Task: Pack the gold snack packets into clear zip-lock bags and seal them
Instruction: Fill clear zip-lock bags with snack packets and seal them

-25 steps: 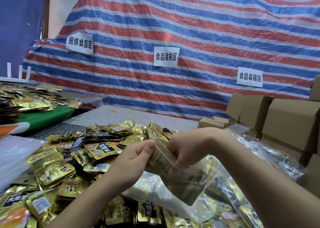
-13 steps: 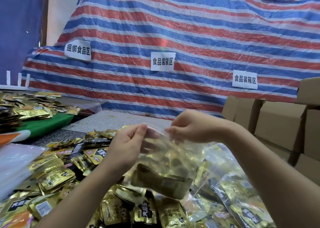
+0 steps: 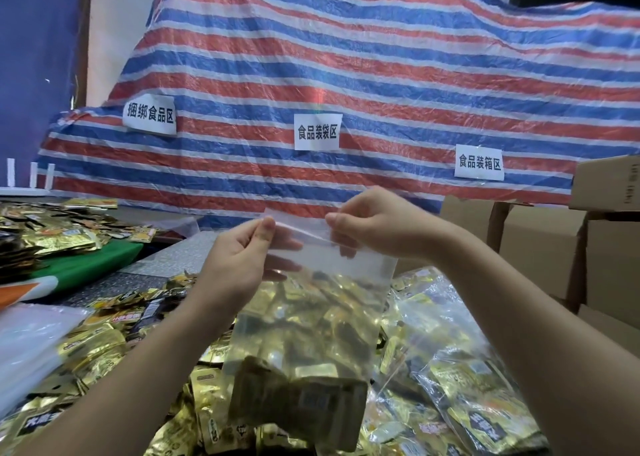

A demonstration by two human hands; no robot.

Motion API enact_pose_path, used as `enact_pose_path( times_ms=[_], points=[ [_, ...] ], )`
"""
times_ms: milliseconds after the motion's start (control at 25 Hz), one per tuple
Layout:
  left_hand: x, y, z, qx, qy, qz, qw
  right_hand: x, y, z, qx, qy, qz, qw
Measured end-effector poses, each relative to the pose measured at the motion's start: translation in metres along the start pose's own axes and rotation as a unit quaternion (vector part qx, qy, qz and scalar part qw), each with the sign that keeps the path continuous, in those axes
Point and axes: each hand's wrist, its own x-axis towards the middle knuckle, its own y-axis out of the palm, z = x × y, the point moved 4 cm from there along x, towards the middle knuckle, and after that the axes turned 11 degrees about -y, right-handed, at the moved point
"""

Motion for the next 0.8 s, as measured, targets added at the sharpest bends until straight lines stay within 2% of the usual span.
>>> enact_pose_path(
  times_ms=[120, 200, 320, 400, 440, 520, 600, 680, 800],
  points=[
    [-0.006, -0.006, 0.029, -0.009, -0.04, -0.003, 0.999, -0.003, 0.024, -0.018, 0.008, 0.033, 0.021, 0.999],
    [-0.007, -0.01, 0.046, -0.014, -0.058, -0.006, 0.998, -0.004, 0.034, -0.032, 0.034, 0.043, 0.0, 0.999],
    [-0.01, -0.016, 0.067, -0.022, -0.076, -0.004, 0.997, -0.006, 0.035, -0.069, 0.131, 0.1, -0.125, 0.978],
    [-0.012, -0.019, 0.078, -0.028, -0.093, -0.001, 0.995, -0.012, 0.041, -0.102, 0.116, 0.167, -0.193, 0.96],
    [-0.012, -0.02, 0.082, -0.029, -0.1, 0.001, 0.995, -0.017, 0.049, -0.118, 0.062, 0.198, -0.176, 0.962],
    [-0.01, -0.023, 0.088, -0.025, -0.106, 0.006, 0.994, -0.027, 0.077, -0.146, -0.059, 0.233, -0.054, 0.969],
    [-0.01, -0.024, 0.091, -0.017, -0.103, 0.009, 0.994, -0.04, 0.108, -0.166, -0.126, 0.251, 0.086, 0.956],
    [-0.01, -0.024, 0.093, -0.007, -0.096, 0.009, 0.995, -0.049, 0.131, -0.174, -0.176, 0.25, 0.187, 0.934],
    [-0.011, -0.022, 0.097, 0.007, -0.09, 0.006, 0.996, -0.049, 0.147, -0.179, -0.295, 0.215, 0.235, 0.901]
  ],
)
